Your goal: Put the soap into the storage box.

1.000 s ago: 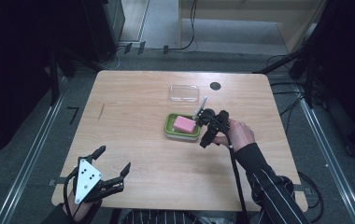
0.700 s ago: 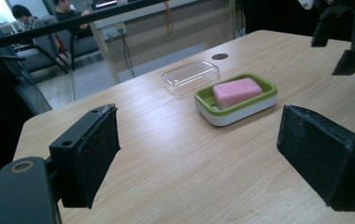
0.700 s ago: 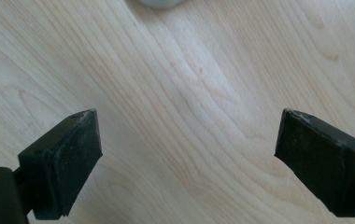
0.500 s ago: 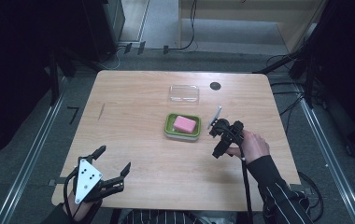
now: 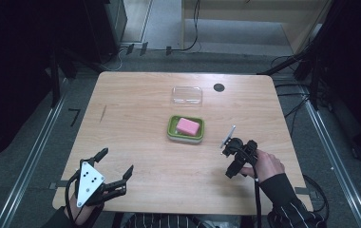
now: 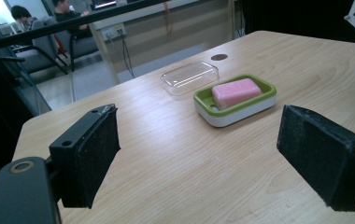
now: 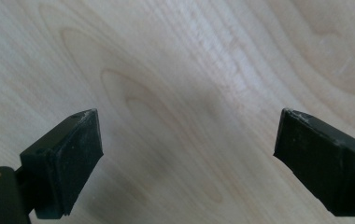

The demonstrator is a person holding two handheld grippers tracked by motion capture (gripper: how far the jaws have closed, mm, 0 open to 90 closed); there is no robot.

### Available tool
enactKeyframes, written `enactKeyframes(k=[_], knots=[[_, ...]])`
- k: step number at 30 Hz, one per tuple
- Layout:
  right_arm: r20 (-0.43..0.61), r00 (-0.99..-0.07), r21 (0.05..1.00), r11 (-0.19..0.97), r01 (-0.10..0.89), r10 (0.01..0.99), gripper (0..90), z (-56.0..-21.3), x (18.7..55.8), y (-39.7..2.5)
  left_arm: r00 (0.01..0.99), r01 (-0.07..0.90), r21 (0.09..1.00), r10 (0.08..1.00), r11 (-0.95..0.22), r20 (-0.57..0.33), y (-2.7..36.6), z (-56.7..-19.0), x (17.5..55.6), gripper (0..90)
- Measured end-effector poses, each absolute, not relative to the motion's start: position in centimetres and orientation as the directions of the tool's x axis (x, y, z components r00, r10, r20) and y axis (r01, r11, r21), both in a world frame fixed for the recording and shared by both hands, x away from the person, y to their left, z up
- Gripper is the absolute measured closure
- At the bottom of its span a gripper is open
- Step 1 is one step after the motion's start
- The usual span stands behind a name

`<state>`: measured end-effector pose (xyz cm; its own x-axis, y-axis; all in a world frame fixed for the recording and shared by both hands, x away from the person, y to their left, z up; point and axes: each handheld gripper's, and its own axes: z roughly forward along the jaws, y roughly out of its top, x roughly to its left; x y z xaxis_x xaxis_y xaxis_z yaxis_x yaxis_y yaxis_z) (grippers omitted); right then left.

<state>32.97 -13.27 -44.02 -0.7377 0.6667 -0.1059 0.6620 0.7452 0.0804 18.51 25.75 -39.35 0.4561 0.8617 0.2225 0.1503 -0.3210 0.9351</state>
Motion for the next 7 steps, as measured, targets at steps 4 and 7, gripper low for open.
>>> enactKeyframes(k=[4,7], knots=[[-0.1,-0.733,0.073,0.74,0.669,0.673,8.0,-44.39,32.47,-13.89,0.458,0.147,0.935,0.86,-0.323,0.225,25.68,-39.34,18.55,13.2],[-0.085,-0.726,0.085,0.731,0.677,0.683,9.3,-44.52,32.47,-14.22,0.458,0.146,0.934,0.859,-0.326,0.228,25.61,-39.35,18.62,13.2]])
